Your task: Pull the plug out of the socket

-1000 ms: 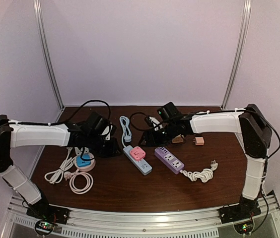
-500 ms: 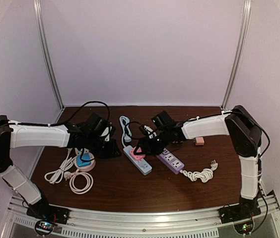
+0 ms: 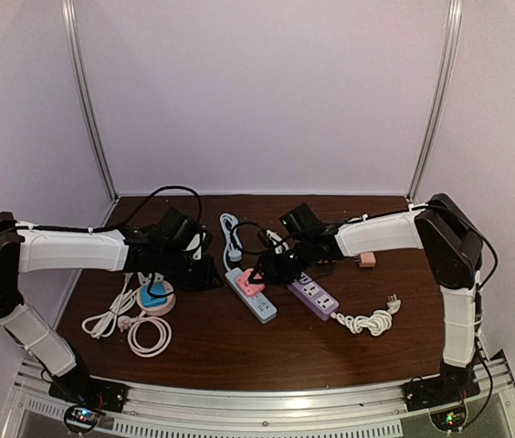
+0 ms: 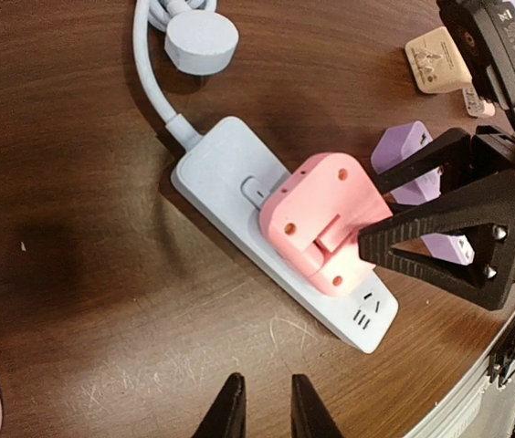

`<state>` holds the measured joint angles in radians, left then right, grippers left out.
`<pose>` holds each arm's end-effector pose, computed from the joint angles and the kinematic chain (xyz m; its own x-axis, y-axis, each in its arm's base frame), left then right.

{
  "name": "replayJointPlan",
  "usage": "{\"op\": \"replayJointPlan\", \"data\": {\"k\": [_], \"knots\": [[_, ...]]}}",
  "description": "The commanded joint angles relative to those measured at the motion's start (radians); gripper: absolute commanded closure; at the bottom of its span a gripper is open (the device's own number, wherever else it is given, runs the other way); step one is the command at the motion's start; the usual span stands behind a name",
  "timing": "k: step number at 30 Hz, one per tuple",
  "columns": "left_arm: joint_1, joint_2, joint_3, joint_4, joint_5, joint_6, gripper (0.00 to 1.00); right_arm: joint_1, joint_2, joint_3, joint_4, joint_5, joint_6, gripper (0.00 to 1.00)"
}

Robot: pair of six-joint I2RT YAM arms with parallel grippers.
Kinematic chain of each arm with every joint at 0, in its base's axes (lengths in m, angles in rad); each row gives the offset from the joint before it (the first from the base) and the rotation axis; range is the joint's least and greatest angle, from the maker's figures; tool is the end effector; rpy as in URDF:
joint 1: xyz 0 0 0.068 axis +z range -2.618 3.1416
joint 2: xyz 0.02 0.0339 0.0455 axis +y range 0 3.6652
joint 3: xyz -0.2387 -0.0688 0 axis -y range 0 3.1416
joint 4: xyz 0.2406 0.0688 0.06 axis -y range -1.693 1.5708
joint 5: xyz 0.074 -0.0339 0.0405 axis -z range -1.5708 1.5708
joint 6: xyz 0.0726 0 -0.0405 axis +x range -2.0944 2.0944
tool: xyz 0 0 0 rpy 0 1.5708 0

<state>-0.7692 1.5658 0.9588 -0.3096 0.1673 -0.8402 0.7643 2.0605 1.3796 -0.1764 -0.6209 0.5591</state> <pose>0.2353 -0.2447 0.1487 -0.9455 -0.1068 -0.3077 0.0816 0.8368 -0.5414 0.2913 0.3378 0.1187 -0.9070 -0.2719 -0.3215 -0.4207 0.5519 0.7200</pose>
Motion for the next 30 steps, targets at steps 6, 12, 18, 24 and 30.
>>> {"op": "replayJointPlan", "data": {"k": [6,12,18,24,30], "knots": [[0.008,0.024,0.014,0.048,-0.003,-0.005,0.8,0.019,-0.079,-0.037,0.055,0.036,0.018,0.66],[0.007,0.033,0.016,0.055,0.0,-0.007,0.81,0.026,-0.055,-0.022,0.057,0.031,0.022,0.68],[0.01,0.046,0.028,0.058,0.005,-0.006,0.83,0.032,-0.03,-0.001,0.06,0.027,0.031,0.73],[0.035,0.069,0.04,0.088,0.025,-0.009,0.84,0.033,-0.026,0.003,0.054,0.017,0.039,0.9],[0.068,0.121,0.096,0.097,0.041,-0.009,0.89,0.034,-0.046,-0.003,0.031,0.003,0.059,1.0]]}}
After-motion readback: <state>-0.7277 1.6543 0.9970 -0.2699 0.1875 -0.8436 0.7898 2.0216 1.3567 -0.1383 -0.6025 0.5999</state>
